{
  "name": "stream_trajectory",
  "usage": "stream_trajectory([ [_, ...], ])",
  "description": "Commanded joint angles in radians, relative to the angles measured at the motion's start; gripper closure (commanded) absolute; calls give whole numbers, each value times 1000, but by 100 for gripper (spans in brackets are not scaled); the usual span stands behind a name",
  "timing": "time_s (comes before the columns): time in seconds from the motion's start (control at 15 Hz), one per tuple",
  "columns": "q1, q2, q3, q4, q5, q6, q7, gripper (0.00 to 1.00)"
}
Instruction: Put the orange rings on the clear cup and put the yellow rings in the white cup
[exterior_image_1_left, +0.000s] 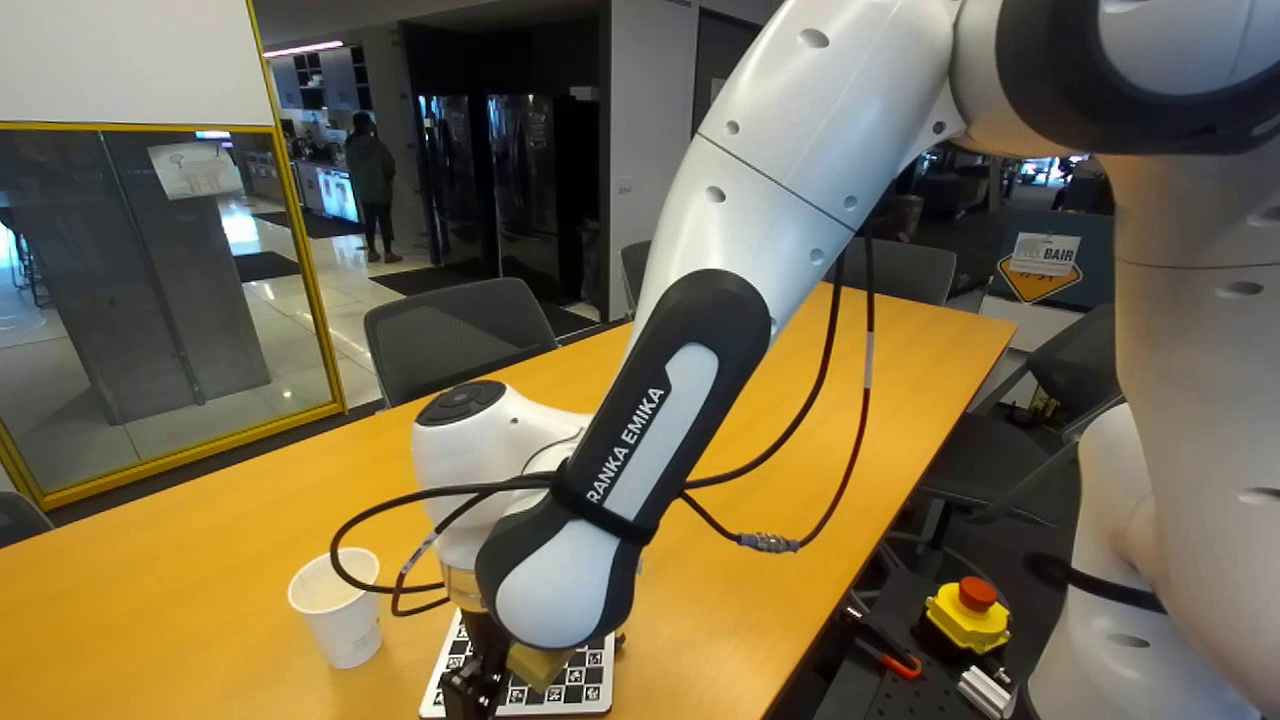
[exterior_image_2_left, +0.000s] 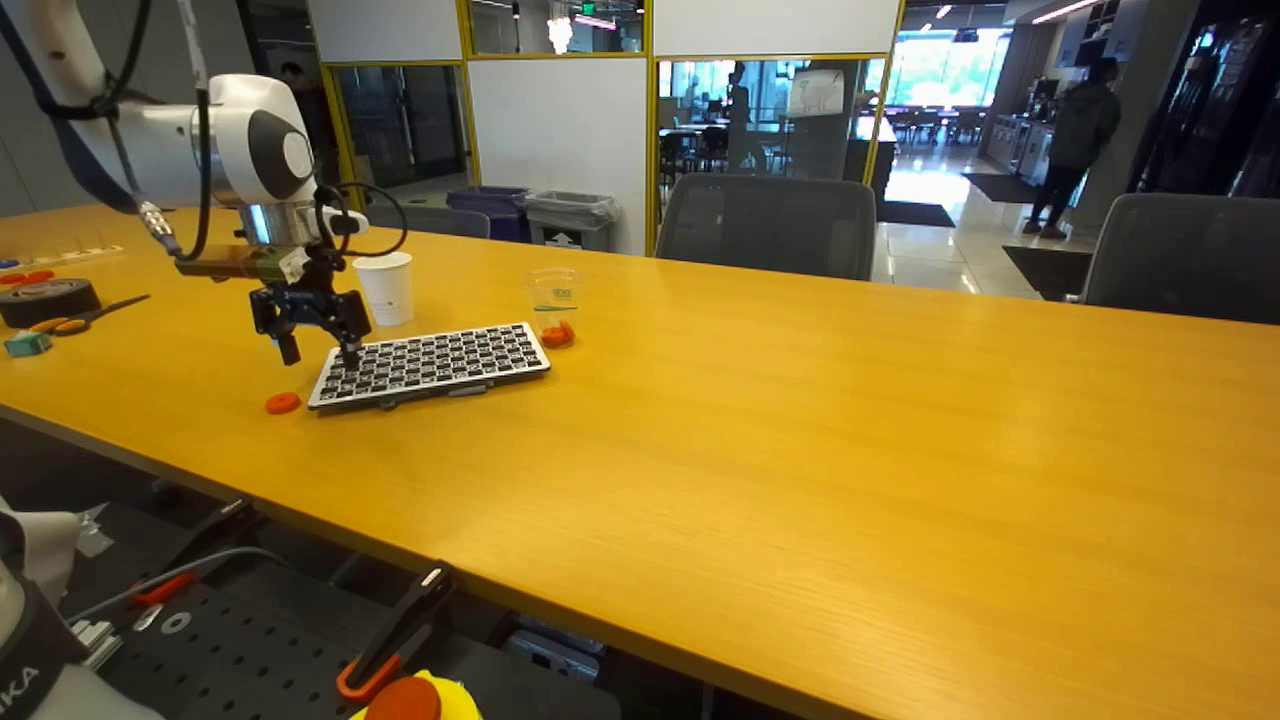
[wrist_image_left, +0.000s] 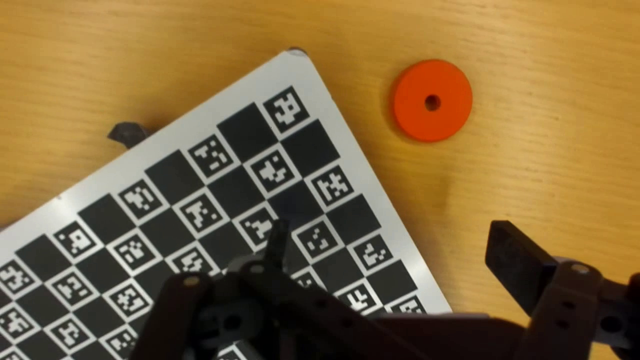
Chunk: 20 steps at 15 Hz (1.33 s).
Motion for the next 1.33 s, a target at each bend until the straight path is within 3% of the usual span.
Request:
stream_trajectory([
  [0.0,-11,-49,15,-82,51,61,28,0],
  [0.27,11,-69,3,-129,94,127,113,0],
  [0.47,70,-110,-53,-166,42,171,313,0],
  [0.8,119,-149,-97,-182,-101,112,651,0],
  [1.27,57,-116,-8,-191,-44,137,667,0],
])
